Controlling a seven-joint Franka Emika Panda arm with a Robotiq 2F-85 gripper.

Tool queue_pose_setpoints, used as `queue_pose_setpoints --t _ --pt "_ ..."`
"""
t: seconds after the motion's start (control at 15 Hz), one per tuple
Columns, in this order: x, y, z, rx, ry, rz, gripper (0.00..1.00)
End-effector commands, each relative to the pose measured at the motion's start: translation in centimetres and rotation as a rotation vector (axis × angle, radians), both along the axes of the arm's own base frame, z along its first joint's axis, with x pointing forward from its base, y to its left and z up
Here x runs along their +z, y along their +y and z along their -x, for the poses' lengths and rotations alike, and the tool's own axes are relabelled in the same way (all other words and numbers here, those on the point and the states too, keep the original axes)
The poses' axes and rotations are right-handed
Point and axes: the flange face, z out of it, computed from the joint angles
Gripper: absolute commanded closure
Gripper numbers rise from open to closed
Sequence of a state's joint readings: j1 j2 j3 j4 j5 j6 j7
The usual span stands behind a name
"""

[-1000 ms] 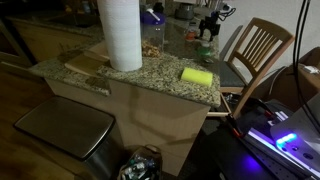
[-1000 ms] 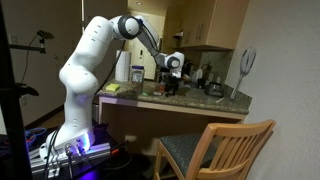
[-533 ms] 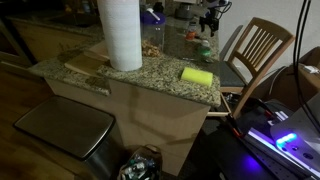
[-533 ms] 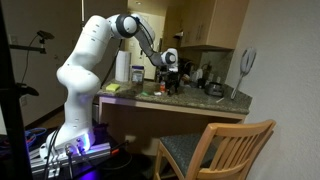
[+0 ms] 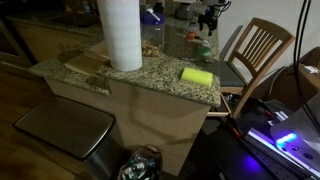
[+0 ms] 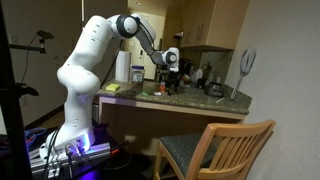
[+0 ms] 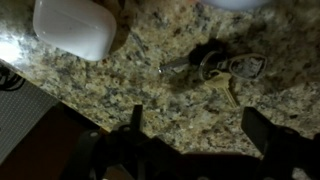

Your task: Pick up the keys and put them in between the ear pods and the green object

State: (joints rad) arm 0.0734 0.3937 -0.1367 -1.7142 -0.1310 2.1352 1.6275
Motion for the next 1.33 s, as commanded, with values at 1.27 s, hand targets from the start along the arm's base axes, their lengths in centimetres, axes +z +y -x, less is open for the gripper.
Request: queue_pose_setpoints --t 1.27 --pt "-4.4 -1.5 -1.4 0.080 0.006 -0.261 0.40"
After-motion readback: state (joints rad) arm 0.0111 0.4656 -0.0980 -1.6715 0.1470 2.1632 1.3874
